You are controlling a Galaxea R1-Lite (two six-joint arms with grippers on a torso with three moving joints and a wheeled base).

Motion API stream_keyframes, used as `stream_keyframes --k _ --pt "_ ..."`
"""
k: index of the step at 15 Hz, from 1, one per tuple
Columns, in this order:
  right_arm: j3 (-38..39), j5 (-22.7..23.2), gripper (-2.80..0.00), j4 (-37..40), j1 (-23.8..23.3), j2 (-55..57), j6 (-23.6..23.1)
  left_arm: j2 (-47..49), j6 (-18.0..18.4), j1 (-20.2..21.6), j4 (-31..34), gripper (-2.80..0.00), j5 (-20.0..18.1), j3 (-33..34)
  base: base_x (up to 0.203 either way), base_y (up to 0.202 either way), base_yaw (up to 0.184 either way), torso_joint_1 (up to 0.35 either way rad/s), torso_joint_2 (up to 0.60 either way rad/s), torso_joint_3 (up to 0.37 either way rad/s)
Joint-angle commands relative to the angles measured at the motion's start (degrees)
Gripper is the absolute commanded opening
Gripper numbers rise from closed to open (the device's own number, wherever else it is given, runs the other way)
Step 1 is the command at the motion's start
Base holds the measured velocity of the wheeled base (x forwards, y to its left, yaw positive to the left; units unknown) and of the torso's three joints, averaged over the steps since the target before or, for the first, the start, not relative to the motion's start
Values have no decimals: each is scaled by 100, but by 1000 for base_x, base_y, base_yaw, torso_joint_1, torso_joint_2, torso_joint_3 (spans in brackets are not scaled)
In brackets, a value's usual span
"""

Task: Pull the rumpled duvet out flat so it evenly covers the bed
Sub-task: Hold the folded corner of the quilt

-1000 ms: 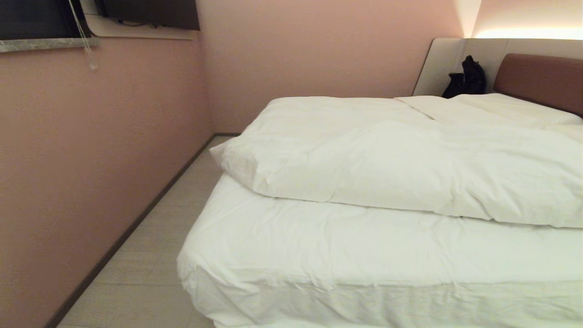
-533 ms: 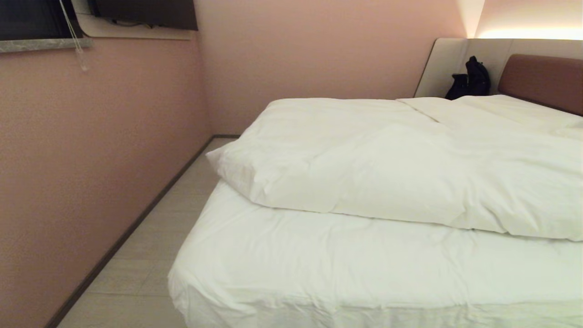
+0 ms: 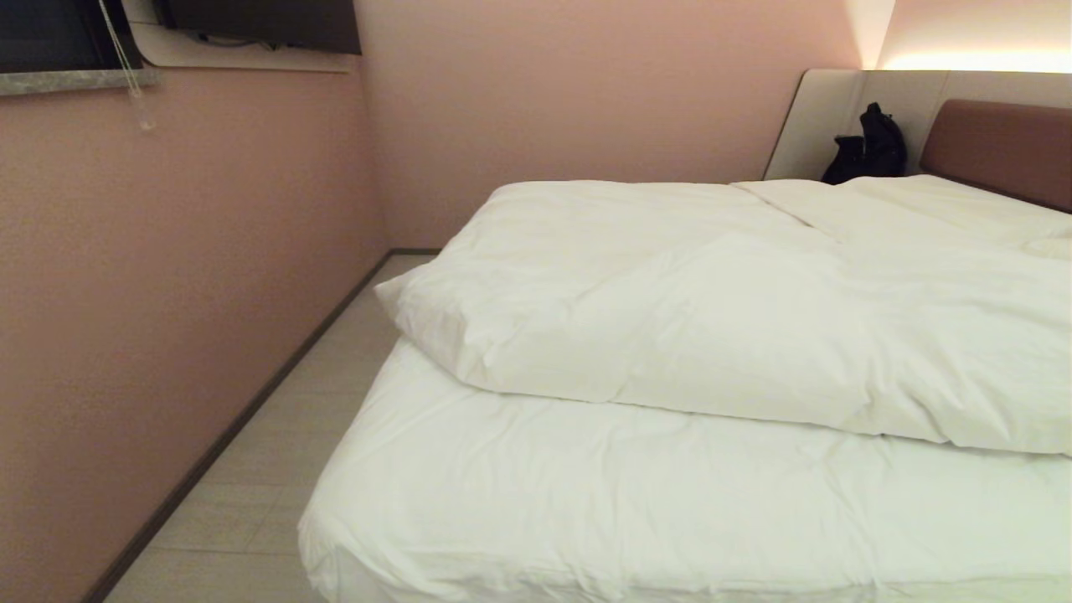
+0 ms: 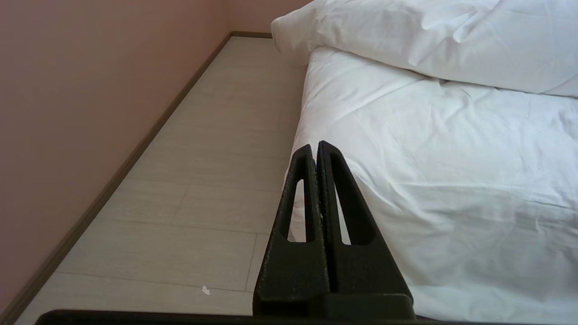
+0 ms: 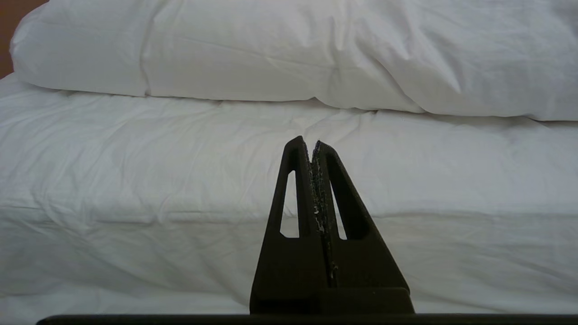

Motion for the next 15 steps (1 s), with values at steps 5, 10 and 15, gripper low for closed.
stream_keyframes --k 5,10,15 --pt "0 1 -280 -2 0 7 0 0 -5 7 -2 -280 3 -1 0 0 0 0 0 0" --pt "0 1 -280 -2 0 7 0 0 1 -2 -2 -280 3 -1 0 0 0 0 0 0" --pt "0 1 -280 -2 0 7 2 0 1 7 -2 -280 3 7 0 0 0 0 0 0"
